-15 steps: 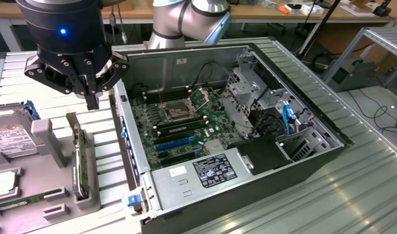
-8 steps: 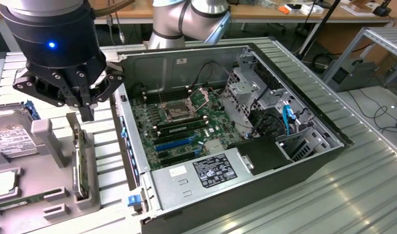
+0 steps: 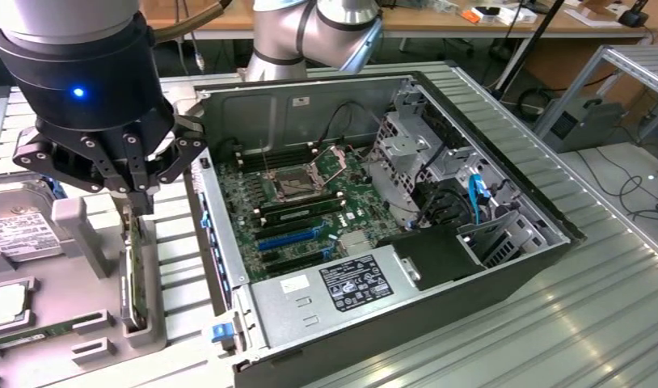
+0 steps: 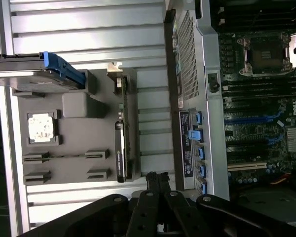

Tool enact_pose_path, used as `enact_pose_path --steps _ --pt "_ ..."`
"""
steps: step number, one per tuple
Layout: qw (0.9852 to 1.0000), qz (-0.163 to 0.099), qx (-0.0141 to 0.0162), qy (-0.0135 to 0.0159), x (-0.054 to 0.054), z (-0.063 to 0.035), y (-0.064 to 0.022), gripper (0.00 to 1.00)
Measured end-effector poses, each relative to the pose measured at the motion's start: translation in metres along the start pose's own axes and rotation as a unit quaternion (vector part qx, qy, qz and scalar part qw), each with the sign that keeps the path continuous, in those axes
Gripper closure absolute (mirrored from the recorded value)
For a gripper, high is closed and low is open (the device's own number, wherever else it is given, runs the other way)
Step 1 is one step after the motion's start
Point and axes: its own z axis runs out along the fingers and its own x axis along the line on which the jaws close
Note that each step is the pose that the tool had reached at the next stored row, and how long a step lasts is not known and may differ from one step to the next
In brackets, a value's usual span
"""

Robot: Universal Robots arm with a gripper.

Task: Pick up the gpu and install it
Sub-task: 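Reach for the gpu, then pick up the gpu and move the gpu toward the slot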

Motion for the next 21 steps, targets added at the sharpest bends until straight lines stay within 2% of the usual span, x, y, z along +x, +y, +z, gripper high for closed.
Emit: enact_pose_path --steps 11,12,13,14,15,21 --pt "1.0000 0.000 0.0000 0.0000 0.0000 0.0000 0.0000 0.89" --pt "1.0000 0.000 0.0000 0.0000 0.0000 0.0000 0.0000 0.77" --pt "1.0000 0.000 0.0000 0.0000 0.0000 0.0000 0.0000 0.71" --pt "1.0000 0.000 0.0000 0.0000 0.0000 0.0000 0.0000 0.71" --pt "1.0000 0.000 0.0000 0.0000 0.0000 0.0000 0.0000 0.64" --pt "1.0000 0.000 0.0000 0.0000 0.0019 0.0011 -0.0002 0.64"
